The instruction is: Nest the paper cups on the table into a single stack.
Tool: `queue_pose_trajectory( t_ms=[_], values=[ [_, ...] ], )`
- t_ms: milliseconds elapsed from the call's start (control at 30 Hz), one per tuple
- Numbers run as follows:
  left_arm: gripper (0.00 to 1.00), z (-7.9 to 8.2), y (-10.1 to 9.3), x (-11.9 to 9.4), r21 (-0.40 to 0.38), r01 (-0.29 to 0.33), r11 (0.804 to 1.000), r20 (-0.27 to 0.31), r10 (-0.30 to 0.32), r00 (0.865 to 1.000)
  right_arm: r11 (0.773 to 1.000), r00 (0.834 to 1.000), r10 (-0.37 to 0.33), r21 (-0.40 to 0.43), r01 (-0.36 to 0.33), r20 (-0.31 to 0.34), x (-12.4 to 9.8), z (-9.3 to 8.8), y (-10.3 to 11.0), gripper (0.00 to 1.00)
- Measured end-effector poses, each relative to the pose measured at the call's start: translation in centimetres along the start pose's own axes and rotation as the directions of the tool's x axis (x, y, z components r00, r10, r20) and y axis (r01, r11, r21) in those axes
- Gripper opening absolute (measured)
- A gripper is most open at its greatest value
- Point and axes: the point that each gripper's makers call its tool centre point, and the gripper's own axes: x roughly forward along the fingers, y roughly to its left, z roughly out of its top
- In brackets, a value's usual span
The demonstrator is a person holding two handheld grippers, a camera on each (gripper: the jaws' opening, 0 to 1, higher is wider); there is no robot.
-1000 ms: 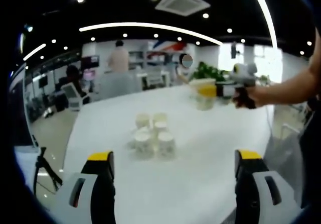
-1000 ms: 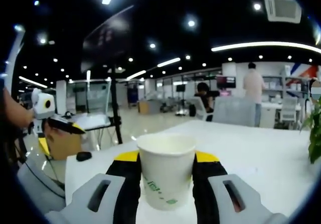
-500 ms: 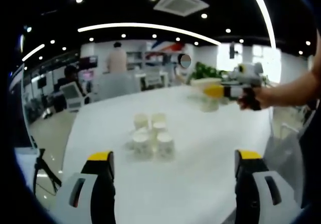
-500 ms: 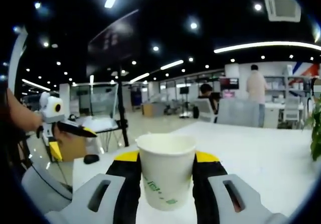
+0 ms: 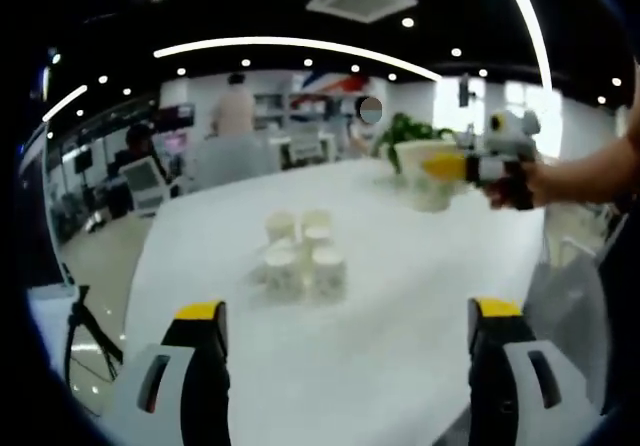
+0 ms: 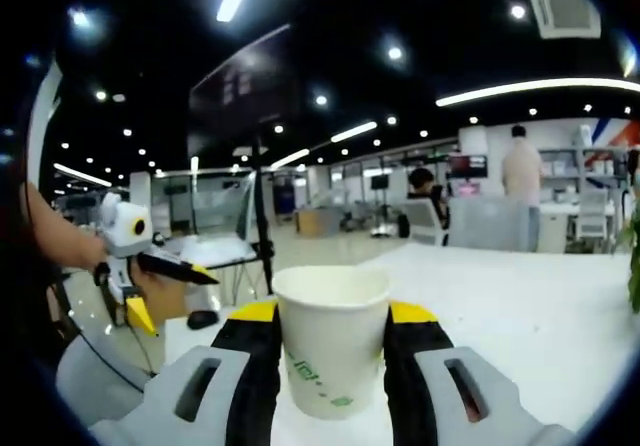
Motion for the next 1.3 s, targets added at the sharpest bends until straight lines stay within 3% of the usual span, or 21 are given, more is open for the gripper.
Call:
queue_pose_trajectory(
  t_ms=[467,733,933,1300],
  values=[
    [0.99,-1.9,1.2,-2.2,-0.036,-0.04,0.999,-0.026,0.039,0.999,0.997,0.996,0.081,0.004,-0.081,0.033,-0.9,0.8,3.6,0.36],
    [0.99,-2.5,1.2,-2.6,-0.036,-0.039,0.999,-0.041,0.038,0.998,0.996,0.996,0.083,0.015,-0.084,0.044,-1.1,0.8,3.8,0.36],
    [0.99,-2.6,1.2,-2.9,-0.032,-0.039,0.999,-0.047,0.038,0.998,0.999,0.998,0.053,0.001,-0.053,0.043,-1.0,-1.0,2.9,0.36],
    [0.99,-3.1,1.4,-3.3,-0.036,-0.054,0.998,-0.066,0.052,0.996,0.997,0.995,0.062,0.043,-0.065,0.075,-0.8,-3.4,3.5,0.35]
  ],
)
